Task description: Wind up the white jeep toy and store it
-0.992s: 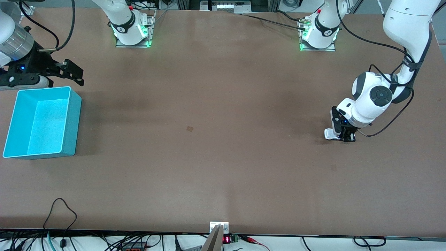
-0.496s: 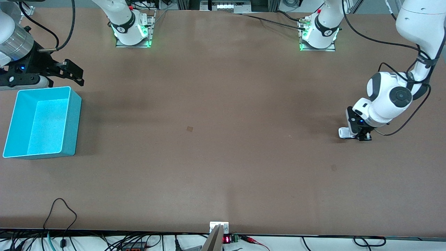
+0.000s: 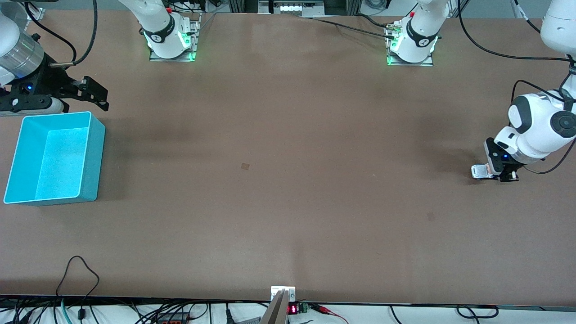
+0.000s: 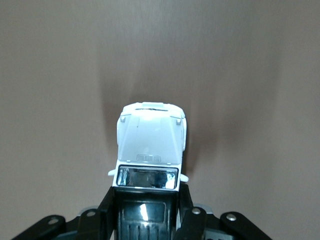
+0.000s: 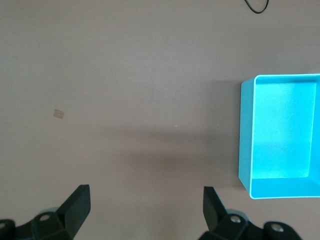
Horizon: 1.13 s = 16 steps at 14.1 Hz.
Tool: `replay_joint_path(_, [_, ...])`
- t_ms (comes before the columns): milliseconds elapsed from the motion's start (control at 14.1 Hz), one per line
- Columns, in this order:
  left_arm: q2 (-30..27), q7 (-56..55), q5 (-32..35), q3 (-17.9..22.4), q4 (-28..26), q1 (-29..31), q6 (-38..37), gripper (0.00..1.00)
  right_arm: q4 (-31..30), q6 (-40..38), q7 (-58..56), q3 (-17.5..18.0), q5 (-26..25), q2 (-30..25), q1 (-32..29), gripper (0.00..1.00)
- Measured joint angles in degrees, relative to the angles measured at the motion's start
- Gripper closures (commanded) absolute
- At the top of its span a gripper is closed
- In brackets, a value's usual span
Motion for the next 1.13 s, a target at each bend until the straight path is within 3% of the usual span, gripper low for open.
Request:
replay_joint_path(142, [0.3,0.9,0.0,0.0,0.5,0.4,-0.2,0.79,0.0,0.0,0.0,0.0,0.0,0.0,0.0,0.00])
replay_joint_path(213, [0.3,1.0,0.0,0.0,0.6,0.5,-0.3,0.62,0.0,0.0,0.0,0.0,0.0,0.0,0.0,0.00])
replay_joint_path(283, [0.4,1.0,0.0,0.0,0.7,0.5,-0.4,0.28,0.0,0.0,0.0,0.0,0.0,0.0,0.0,0.00])
replay_joint_path(354, [0.4,1.1,0.0,0.0,0.8,0.5,-0.4,0.00,0.0,0.0,0.0,0.0,0.0,0.0,0.0,0.00])
replay_joint_path(709, [3.3,1.2,0.0,-0.1,1.7,0.6,-2.9,0.00,0.1,0.0,0.0,0.0,0.0,0.0,0.3,0.00])
replay_joint_path(1134, [-2.5,-1.2,0.0,-5.8,7.0,0.5,-23.4,0.00,0.2,0.0,0.0,0.0,0.0,0.0,0.4,0.00])
